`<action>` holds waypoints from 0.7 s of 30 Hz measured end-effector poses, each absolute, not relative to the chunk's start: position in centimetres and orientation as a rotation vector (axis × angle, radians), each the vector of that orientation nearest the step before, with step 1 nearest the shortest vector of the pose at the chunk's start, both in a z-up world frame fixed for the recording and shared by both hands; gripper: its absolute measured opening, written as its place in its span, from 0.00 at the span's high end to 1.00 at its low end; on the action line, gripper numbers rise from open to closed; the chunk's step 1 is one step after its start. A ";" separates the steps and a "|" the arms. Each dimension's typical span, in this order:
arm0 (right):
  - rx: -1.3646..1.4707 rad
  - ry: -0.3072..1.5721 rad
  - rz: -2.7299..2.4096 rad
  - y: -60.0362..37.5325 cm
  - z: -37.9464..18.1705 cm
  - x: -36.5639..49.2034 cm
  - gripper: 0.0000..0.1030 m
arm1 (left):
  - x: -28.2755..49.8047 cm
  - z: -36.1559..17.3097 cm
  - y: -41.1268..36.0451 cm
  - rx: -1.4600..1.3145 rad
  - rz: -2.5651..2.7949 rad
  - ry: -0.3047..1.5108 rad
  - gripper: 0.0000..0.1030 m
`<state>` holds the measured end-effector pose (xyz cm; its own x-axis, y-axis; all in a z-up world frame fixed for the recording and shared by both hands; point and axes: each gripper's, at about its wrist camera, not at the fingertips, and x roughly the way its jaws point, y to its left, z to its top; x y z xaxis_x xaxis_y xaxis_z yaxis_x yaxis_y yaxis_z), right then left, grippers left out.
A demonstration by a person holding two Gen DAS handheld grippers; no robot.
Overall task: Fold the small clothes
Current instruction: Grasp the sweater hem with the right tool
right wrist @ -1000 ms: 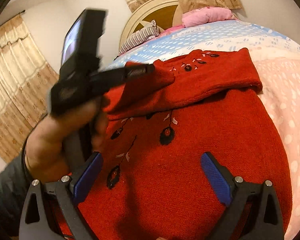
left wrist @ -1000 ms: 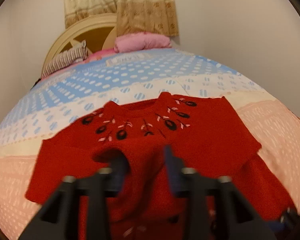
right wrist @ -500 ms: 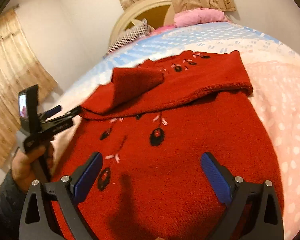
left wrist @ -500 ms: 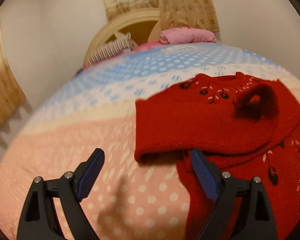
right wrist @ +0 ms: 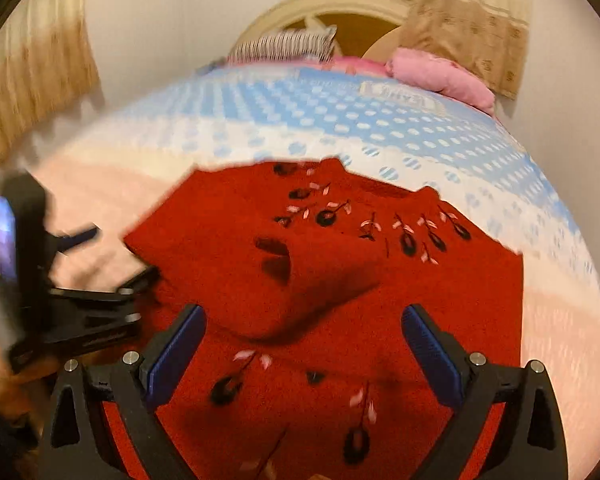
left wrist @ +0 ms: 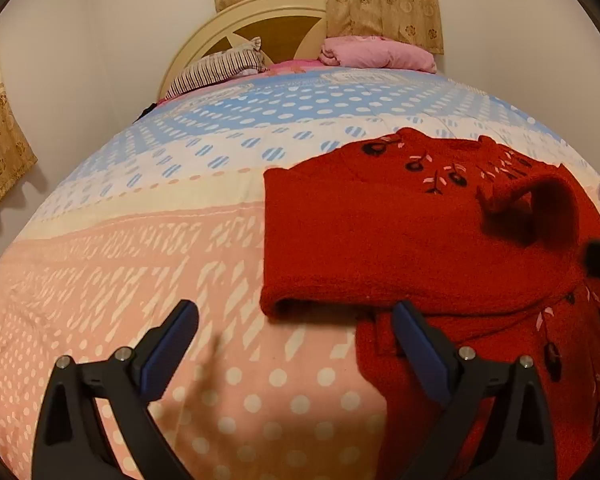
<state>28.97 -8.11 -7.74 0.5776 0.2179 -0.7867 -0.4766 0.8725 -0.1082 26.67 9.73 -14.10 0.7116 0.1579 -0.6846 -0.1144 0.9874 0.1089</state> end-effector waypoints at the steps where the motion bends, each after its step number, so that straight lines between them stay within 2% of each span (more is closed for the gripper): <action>1: -0.371 0.867 0.397 -7.3 -8.4 29.6 0.04 | 26.5 -14.1 9.8 0.051 0.153 0.759 0.03; 2: -0.425 0.863 0.366 -6.7 -9.2 30.2 0.11 | 26.5 -14.1 10.0 0.043 0.153 0.756 0.02; 3: -0.468 0.863 0.328 -6.3 -9.9 31.0 0.36 | 26.4 -14.1 10.2 0.031 0.153 0.754 0.02; 4: -0.483 0.862 0.302 -6.3 -10.3 31.8 0.51 | 26.4 -14.1 10.4 0.021 0.153 0.754 0.01; 5: -0.462 0.859 0.302 -6.6 -10.1 32.1 0.73 | 26.4 -14.1 10.7 0.002 0.155 0.756 0.01; 9: -0.267 0.788 0.308 -10.6 -7.5 31.7 0.83 | 26.5 -14.3 11.7 -0.053 0.165 0.766 0.01; 13: -0.133 0.784 0.332 -14.2 -7.4 30.4 0.83 | 26.4 -14.4 11.9 -0.070 0.157 0.777 0.01; 14: -0.093 0.811 0.331 -15.2 -7.9 30.2 0.74 | 26.5 -14.5 11.9 -0.071 0.158 0.780 0.01; 15: -0.059 0.846 0.315 -16.3 -8.7 30.2 0.52 | 26.5 -14.5 11.9 -0.071 0.159 0.786 0.01; 16: -0.013 0.880 0.291 -17.6 -9.6 30.1 0.43 | 26.5 -14.6 11.9 -0.069 0.161 0.789 0.01; 17: 0.024 0.893 0.278 -18.6 -10.1 30.1 0.39 | 26.6 -14.6 11.8 -0.064 0.164 0.792 0.01; 21: 0.097 0.891 0.276 -20.7 -10.6 29.5 0.39 | 26.6 -14.6 11.3 -0.028 0.175 0.791 0.01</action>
